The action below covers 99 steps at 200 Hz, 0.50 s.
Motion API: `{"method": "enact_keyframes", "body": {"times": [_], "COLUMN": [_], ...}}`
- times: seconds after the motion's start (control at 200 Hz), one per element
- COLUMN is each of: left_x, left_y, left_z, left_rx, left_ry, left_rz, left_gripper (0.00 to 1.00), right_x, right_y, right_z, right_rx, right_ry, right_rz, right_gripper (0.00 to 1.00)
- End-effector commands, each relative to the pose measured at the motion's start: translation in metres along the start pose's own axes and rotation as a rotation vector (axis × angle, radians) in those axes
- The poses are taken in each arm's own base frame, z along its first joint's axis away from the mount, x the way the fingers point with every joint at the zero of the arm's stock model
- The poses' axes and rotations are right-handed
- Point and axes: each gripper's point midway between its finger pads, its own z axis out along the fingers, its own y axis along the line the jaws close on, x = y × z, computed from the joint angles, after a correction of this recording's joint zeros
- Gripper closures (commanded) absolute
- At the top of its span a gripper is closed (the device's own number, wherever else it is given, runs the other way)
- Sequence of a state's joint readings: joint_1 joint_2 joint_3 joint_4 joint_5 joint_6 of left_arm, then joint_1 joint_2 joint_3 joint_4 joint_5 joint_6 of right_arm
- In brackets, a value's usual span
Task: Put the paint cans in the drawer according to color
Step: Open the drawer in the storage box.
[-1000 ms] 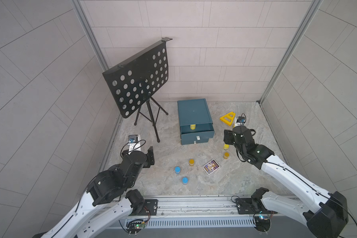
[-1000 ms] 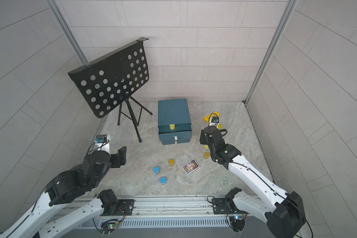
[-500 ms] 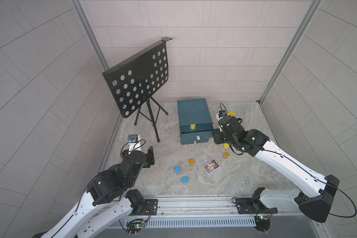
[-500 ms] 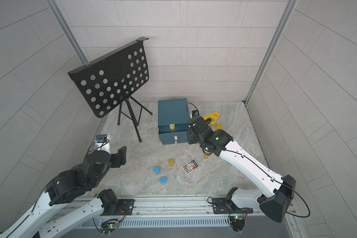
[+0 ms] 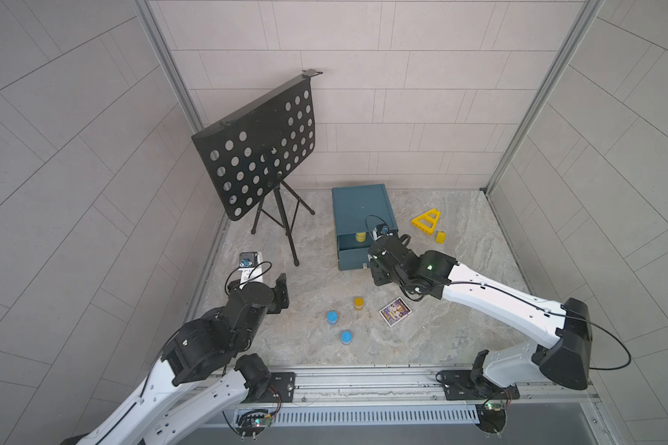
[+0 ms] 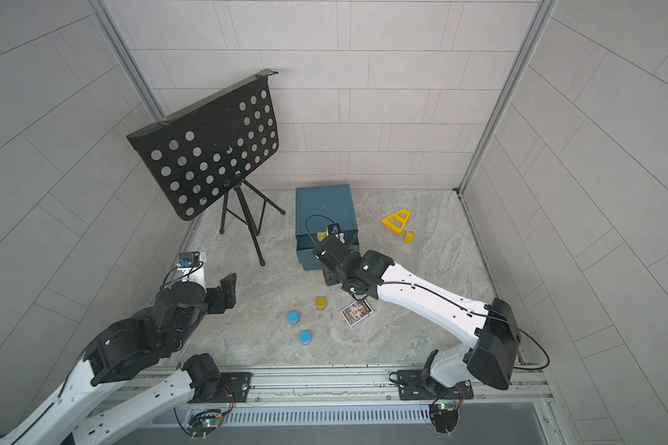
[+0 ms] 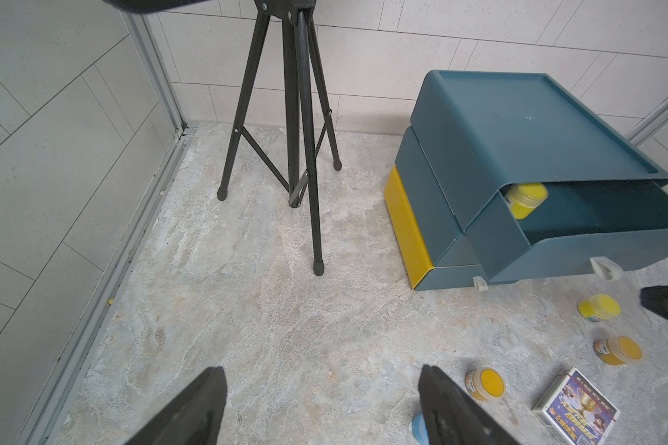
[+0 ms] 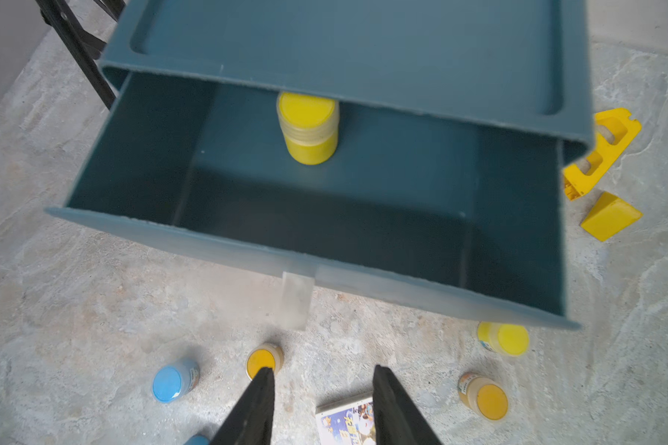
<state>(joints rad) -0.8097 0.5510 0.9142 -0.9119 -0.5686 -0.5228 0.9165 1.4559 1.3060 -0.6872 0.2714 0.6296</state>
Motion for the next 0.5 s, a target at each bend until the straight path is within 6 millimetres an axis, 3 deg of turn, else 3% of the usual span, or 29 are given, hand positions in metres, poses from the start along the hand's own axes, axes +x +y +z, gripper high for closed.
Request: {"method": "enact_keyframes", "body": {"times": [0.0, 0.18, 0.49], "left_x": [0.002, 0.002, 0.001], "left_y": [0.004, 0.004, 0.006], "left_z": [0.000, -0.001, -0.003], "left_rx": [-0.012, -0.010, -0.007], "left_ry": [-0.002, -0.002, -0.011], "left_rz": [0.005, 0.005, -0.001], "left_gripper": [0.15, 0.14, 0.14], "right_x": [-0.016, -0.023, -0.021], "right_y": [0.010, 0.012, 0.012], "right_z": [0.002, 0.010, 0.022], "right_rx": [0.000, 0.025, 0.060], "right_ry": [-0.045, -0.064, -0.045], "right_rz": [0.031, 0.032, 0.021], "right_gripper": [0.54, 0.55, 0.70]}}
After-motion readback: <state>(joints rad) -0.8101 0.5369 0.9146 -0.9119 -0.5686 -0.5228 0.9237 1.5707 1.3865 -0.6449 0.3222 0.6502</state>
